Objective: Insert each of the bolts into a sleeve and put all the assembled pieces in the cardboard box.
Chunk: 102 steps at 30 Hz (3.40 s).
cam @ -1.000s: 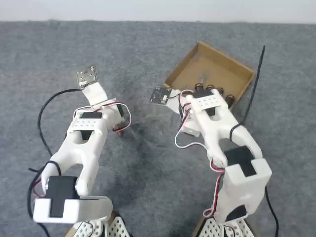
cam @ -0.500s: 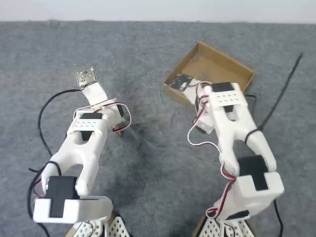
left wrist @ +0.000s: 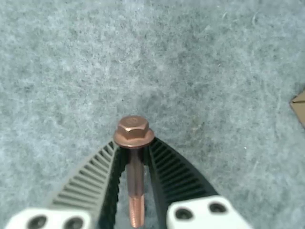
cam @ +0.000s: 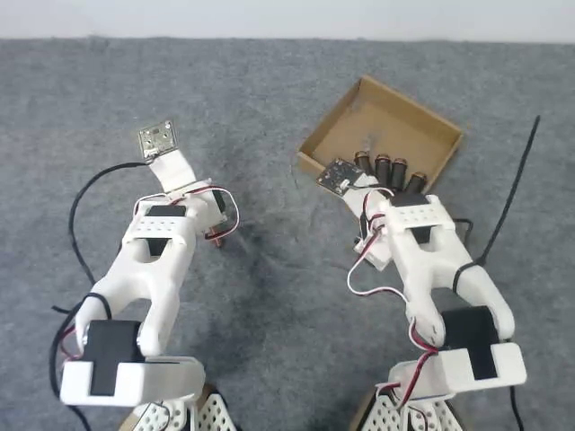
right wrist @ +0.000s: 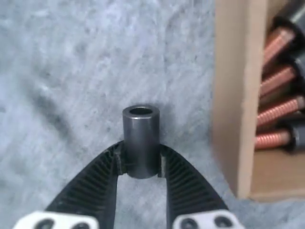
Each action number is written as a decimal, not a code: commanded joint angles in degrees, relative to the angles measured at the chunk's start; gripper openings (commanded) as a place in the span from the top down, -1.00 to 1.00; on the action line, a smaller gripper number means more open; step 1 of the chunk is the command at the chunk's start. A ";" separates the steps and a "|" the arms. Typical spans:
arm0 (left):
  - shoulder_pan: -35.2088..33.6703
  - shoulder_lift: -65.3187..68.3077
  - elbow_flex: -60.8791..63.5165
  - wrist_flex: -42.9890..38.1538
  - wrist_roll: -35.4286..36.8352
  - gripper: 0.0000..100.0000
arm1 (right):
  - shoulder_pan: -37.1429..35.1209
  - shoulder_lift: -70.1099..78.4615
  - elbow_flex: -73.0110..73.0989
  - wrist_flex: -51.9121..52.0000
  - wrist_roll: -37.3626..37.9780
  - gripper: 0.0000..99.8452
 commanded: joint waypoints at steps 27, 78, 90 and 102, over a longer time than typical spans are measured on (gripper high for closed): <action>-0.35 -3.69 -0.48 -1.58 -0.88 0.98 | -1.54 -1.89 -2.29 0.22 0.09 0.98; -0.26 -3.78 -0.40 -1.58 -0.88 0.98 | -4.35 -16.13 12.92 -56.75 -18.37 0.99; -0.35 -3.78 -0.40 -1.49 -0.88 0.98 | -9.01 -7.87 16.00 -79.87 -37.27 0.99; -0.35 -3.78 -0.40 -1.49 -0.88 0.98 | -13.93 13.76 14.95 -107.21 -46.86 0.99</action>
